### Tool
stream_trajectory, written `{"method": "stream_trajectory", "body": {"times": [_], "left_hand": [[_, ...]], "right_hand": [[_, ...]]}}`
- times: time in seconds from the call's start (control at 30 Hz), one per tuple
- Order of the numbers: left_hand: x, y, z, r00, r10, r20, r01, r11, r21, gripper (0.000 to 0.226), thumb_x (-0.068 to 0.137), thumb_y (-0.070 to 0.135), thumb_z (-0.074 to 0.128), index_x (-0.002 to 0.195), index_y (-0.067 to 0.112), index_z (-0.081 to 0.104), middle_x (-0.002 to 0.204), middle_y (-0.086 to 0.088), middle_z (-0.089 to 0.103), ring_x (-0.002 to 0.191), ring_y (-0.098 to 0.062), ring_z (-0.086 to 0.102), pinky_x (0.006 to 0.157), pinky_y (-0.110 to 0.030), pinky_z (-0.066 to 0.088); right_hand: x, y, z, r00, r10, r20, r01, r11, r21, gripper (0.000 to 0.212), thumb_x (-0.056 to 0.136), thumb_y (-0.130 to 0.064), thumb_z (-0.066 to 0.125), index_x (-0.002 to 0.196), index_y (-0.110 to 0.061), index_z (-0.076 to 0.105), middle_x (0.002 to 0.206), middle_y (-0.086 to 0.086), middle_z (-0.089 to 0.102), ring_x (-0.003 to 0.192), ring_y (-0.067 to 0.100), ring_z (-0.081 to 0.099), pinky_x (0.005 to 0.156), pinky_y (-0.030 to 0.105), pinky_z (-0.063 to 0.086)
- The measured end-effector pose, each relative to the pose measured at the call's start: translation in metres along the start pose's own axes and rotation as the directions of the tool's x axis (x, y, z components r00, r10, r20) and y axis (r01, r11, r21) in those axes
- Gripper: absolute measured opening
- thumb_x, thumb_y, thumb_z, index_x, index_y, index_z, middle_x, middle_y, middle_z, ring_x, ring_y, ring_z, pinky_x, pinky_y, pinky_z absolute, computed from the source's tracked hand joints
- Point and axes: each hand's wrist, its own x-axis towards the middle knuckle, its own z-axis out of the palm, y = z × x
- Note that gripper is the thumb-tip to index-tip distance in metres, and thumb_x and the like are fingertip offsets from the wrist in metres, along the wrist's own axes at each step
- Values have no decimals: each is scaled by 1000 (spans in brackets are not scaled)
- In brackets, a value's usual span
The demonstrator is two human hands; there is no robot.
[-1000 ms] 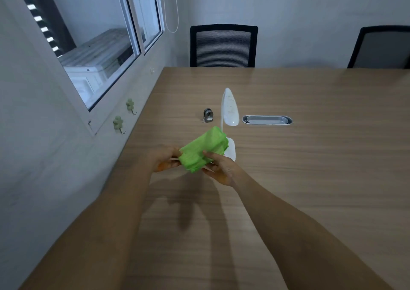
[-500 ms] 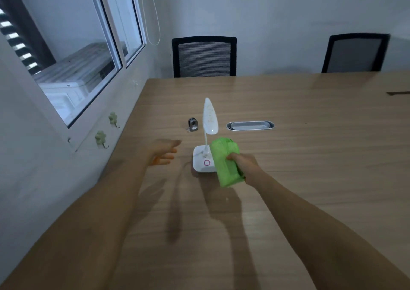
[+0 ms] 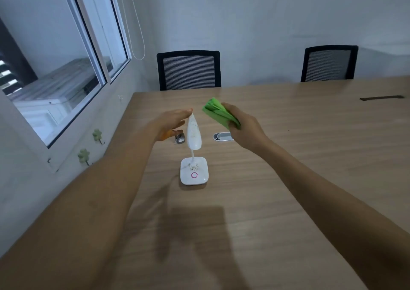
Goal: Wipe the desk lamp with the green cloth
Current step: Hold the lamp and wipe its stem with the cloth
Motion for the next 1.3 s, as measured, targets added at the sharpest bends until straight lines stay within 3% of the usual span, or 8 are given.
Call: {"method": "stream_trajectory", "body": {"times": [0.07,0.3,0.53,0.83,1.0,1.1,1.2,1.3], "left_hand": [[0,-1,1,1000,4,-11,-4,1000,-17,42,85,38,64,125,25,59,144,3,51,132,-19,47,109,-41,41],[-4,-1,3,1000,6,-22,-7,999,-43,33,83,34,65,115,24,62,140,0,53,130,-19,46,94,-34,44],[-1,-1,3,1000,14,-21,-14,1000,-20,37,86,34,64,123,26,62,137,-2,56,129,-22,49,98,-36,44],[1,-1,0,1000,2,-25,-1,999,42,46,84,42,64,128,28,59,144,4,49,130,-20,46,111,-41,39],[-3,2,0,1000,-13,-9,12,1000,-16,12,84,30,66,96,31,69,138,-3,56,129,-23,49,106,-40,42],[-3,3,0,999,-33,-16,33,999,-21,9,84,26,61,88,30,67,125,1,63,125,-21,51,102,-38,44],[-3,5,1,998,-43,-42,43,999,8,15,89,25,55,81,27,68,94,7,68,105,-16,58,81,-31,50],[-3,4,-4,999,-37,-15,38,999,36,13,84,34,65,92,25,70,95,5,69,96,-14,61,73,-28,50]], "right_hand": [[4,-12,2,992,-119,-33,117,992,-46,57,82,8,46,131,-22,51,109,9,70,86,26,64,63,13,34],[6,-30,14,961,-268,71,276,948,-157,60,79,12,48,130,-18,54,129,7,64,114,28,61,88,40,54],[-25,-29,9,869,-463,172,493,835,-243,56,72,14,48,119,-13,65,124,12,67,112,32,63,83,47,57],[-68,-28,-3,662,-717,217,729,549,-409,46,95,-11,27,119,-21,65,126,4,67,114,27,63,97,43,51],[-32,-39,-8,790,-612,41,557,688,-465,47,79,-6,39,113,-18,68,117,5,71,104,29,67,89,39,52],[-11,-45,-2,857,-509,76,474,723,-502,45,74,-2,48,110,-20,70,113,3,73,99,28,68,85,41,51],[-2,-47,8,883,-443,153,455,732,-507,44,76,2,58,112,-22,69,115,1,72,105,27,66,89,44,47],[-6,-48,14,880,-433,197,471,734,-489,43,78,0,57,113,-21,68,118,1,71,109,27,63,90,44,45]]}}
